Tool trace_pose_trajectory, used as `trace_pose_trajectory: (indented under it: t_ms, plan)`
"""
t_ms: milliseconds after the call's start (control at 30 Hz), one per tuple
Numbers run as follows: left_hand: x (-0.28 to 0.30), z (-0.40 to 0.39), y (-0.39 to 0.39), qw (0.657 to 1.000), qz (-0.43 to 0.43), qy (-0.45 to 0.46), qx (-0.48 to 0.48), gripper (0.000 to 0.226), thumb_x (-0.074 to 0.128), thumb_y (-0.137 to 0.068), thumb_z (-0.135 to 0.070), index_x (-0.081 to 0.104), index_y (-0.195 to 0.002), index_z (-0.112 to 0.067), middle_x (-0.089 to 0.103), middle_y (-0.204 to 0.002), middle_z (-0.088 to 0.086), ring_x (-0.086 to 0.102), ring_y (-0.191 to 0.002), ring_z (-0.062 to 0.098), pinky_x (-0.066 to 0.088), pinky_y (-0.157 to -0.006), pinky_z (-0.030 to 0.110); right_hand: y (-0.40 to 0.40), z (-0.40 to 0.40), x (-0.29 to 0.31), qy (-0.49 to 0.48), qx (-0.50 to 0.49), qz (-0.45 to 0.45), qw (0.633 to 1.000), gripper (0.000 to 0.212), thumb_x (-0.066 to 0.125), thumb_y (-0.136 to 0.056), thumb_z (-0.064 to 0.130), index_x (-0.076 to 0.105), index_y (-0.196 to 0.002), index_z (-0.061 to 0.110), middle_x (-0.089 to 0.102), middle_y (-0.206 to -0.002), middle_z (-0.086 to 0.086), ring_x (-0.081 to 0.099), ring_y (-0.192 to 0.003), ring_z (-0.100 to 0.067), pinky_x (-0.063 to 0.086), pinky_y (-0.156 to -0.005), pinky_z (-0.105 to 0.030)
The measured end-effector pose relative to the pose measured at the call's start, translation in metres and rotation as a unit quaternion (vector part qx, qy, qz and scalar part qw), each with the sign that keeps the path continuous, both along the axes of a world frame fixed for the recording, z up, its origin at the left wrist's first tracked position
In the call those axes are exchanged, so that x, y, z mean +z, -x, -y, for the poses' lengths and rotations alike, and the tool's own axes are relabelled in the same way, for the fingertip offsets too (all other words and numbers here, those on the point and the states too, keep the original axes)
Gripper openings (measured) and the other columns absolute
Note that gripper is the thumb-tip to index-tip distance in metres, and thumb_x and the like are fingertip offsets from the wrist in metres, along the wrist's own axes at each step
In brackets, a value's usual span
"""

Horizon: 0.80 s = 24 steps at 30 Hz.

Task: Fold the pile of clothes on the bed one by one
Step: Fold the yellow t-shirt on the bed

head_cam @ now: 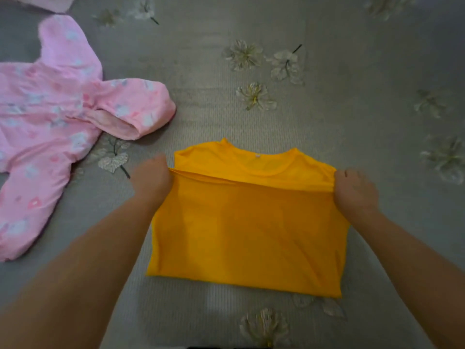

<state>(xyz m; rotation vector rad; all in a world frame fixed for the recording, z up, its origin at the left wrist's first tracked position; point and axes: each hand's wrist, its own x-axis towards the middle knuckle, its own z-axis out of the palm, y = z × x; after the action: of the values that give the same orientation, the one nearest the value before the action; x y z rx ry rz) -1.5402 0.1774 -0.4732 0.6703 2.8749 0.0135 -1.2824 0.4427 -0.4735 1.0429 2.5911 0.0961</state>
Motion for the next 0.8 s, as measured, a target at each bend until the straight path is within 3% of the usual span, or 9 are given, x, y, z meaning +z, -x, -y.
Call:
trace_pose_trajectory:
  t_ms: [233,333,433,567,667,800]
  plan:
    - [-0.045,-0.072,0.069,0.993,0.073,0.09,-0.016,0.024,0.039,-0.09,-0.003,0.051,-0.11,0.004,0.054,-0.117,0.027,0.05,-0.11,0.041,0.042,-0.087,0.043,0.057,-0.063,-0.038,-0.004,-0.009,0.068,0.998,0.017,0.042,-0.09,0.009,0.052,-0.103,0.007,0.062,-0.108,-0.013,0.06,-0.099,-0.028,0.045,-0.076,-0.031]
    - [-0.063,-0.092,0.092,0.987,0.122,0.107,0.005,0.029,0.046,-0.088,-0.01,0.052,-0.115,0.0,0.052,-0.123,0.023,0.049,-0.116,0.036,0.041,-0.093,0.042,0.073,-0.083,-0.054,0.042,-0.062,0.067,0.995,0.016,0.047,-0.087,0.012,0.053,-0.101,0.007,0.061,-0.107,-0.016,0.058,-0.1,-0.032,0.043,-0.083,-0.034]
    - [-0.078,-0.096,0.114,0.99,0.119,0.024,0.068,0.033,0.052,-0.084,-0.018,0.054,-0.112,-0.001,0.054,-0.12,0.025,0.051,-0.112,0.039,0.041,-0.093,0.044,0.084,-0.097,-0.066,0.101,-0.164,0.004,0.981,0.029,0.055,-0.083,0.018,0.052,-0.11,0.007,0.058,-0.111,-0.02,0.055,-0.104,-0.035,0.039,-0.089,-0.038]
    - [-0.082,-0.092,0.111,0.977,0.063,-0.122,0.162,0.04,0.051,-0.085,-0.021,0.044,-0.116,0.004,0.05,-0.12,0.029,0.046,-0.112,0.045,0.037,-0.092,0.049,0.079,-0.1,-0.071,0.057,-0.262,-0.109,0.957,0.033,0.05,-0.089,0.019,0.05,-0.111,-0.006,0.053,-0.116,-0.032,0.05,-0.108,-0.044,0.038,-0.09,-0.046]
    - [-0.08,-0.083,0.082,0.983,0.021,-0.149,0.102,0.037,0.05,-0.085,-0.012,0.046,-0.117,0.006,0.048,-0.119,0.031,0.044,-0.112,0.042,0.032,-0.091,0.046,0.064,-0.083,-0.071,0.038,-0.305,-0.181,0.934,0.037,0.045,-0.09,0.013,0.044,-0.119,-0.01,0.044,-0.124,-0.034,0.041,-0.115,-0.046,0.033,-0.093,-0.05]
    - [-0.081,-0.045,0.017,0.985,0.057,-0.158,0.04,0.044,0.05,-0.086,-0.01,0.042,-0.124,0.01,0.044,-0.126,0.03,0.039,-0.119,0.04,0.025,-0.099,0.044,0.022,-0.022,-0.073,0.05,-0.239,-0.218,0.945,0.05,0.037,-0.086,0.02,0.041,-0.126,-0.009,0.042,-0.128,-0.031,0.039,-0.118,-0.043,0.028,-0.095,-0.047]
